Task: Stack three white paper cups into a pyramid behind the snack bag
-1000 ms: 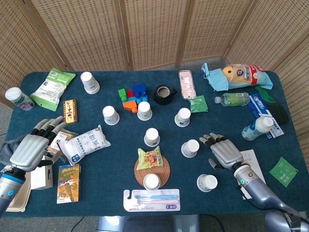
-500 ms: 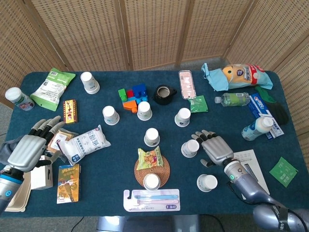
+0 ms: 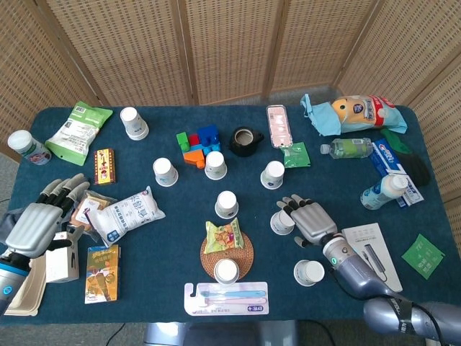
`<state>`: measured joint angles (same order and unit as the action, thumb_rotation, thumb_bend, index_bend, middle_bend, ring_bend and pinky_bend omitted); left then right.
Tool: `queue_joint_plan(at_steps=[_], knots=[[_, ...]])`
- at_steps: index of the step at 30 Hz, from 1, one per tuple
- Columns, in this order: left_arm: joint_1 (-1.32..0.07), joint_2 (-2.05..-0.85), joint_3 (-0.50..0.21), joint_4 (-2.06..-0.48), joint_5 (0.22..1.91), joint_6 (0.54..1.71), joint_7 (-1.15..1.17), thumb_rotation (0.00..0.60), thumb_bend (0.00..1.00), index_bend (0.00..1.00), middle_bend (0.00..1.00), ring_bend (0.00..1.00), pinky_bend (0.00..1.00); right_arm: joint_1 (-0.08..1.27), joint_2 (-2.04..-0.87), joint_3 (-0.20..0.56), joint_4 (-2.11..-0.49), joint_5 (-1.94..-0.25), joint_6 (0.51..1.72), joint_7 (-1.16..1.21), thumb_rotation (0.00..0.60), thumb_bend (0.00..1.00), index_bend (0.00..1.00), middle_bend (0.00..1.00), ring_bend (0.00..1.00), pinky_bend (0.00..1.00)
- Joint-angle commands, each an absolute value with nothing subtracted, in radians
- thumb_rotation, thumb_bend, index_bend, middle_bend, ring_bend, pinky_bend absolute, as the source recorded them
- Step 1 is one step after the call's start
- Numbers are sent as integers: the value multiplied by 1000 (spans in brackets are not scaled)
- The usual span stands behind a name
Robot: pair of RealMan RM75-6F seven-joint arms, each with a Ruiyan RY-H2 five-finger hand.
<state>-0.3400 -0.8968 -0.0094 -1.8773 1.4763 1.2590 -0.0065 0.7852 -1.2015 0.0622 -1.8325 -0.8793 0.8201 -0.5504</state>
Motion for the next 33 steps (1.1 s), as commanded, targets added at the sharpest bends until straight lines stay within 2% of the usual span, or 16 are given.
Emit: queue_joint_plan(at_steps=[1, 5, 12, 14, 21, 28, 33], knots=[[-336, -898, -9, -1873, 1477, 1259, -12, 600, 427, 0, 0, 0, 66, 797, -1213, 55, -1823, -868, 817, -554, 600, 358, 0, 0, 0, 235], [-328, -899, -10, -1866, 1477, 1262, -21, 600, 428, 0, 0, 0, 66, 806, -1232, 46, -1800, -861, 817, -550, 600, 358, 0, 0, 0, 295], [-312, -896, -11, -1859, 1478, 1271, -32, 600, 426, 0, 0, 0, 66, 806, -1269, 41, -1756, -871, 823, -512, 600, 351, 9, 1, 10, 468], [-309, -896, -11, -1858, 1479, 1273, -34, 600, 427, 0, 0, 0, 66, 809, -1276, 39, -1743, -872, 822, -509, 600, 352, 49, 14, 45, 517], [-298, -895, -14, -1857, 1481, 1280, -40, 600, 427, 0, 0, 0, 66, 811, -1302, 36, -1712, -884, 830, -492, 600, 371, 282, 182, 208, 696], [-293, -895, -19, -1858, 1484, 1282, -43, 600, 427, 0, 0, 0, 66, 811, -1312, 34, -1696, -889, 836, -476, 600, 409, 364, 252, 275, 745], [-294, -895, -23, -1858, 1486, 1280, -43, 600, 427, 0, 0, 0, 66, 812, -1311, 36, -1701, -886, 837, -466, 600, 417, 370, 261, 284, 754]])
